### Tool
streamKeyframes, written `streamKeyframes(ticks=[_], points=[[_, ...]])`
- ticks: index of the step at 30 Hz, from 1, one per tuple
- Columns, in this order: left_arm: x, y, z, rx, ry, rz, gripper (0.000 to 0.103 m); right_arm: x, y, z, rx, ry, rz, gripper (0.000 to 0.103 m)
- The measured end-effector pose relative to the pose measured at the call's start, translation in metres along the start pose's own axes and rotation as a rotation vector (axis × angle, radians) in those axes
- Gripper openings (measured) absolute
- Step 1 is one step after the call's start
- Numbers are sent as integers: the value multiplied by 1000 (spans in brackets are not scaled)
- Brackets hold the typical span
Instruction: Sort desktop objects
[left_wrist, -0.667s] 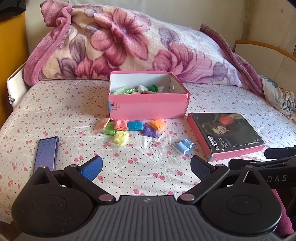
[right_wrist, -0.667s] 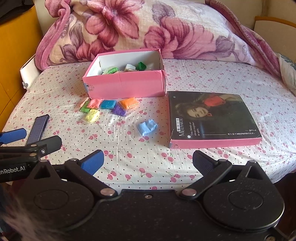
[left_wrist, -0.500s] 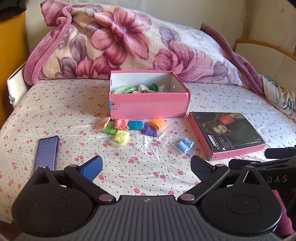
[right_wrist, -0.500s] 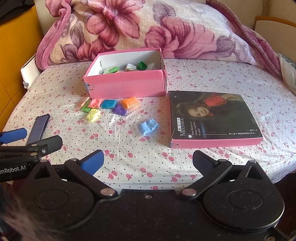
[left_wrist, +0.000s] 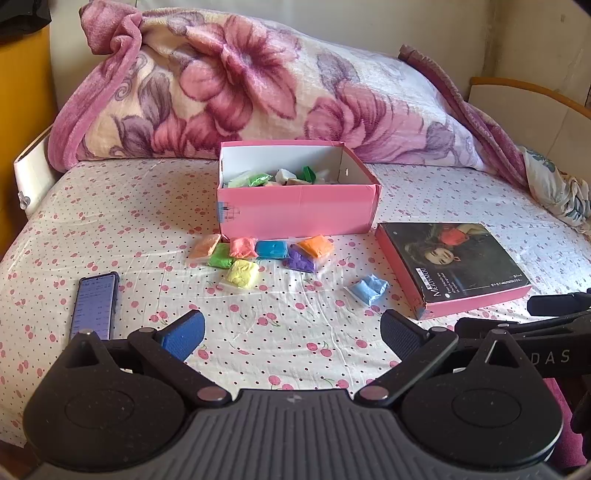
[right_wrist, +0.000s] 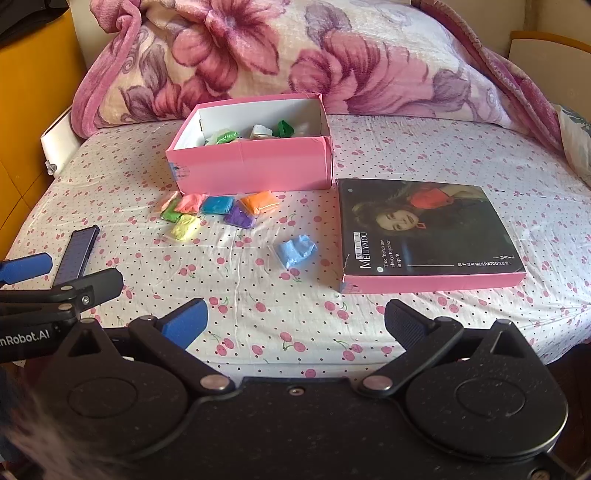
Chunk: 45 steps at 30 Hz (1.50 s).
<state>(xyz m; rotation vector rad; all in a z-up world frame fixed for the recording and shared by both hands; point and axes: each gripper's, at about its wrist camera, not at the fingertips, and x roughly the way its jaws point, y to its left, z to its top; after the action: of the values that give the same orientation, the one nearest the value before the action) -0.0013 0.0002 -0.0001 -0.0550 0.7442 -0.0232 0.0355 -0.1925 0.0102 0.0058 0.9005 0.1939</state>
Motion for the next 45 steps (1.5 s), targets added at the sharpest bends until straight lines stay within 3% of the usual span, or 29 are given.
streamKeyframes(ticks=[40,45], points=[[-2,11,-4,-3,-21,-14,102,4,-2,-5,-1,0,3,102],[-2,10,-6,-36,-37,-19,102,8,-5,-7,14,-5,49,102]])
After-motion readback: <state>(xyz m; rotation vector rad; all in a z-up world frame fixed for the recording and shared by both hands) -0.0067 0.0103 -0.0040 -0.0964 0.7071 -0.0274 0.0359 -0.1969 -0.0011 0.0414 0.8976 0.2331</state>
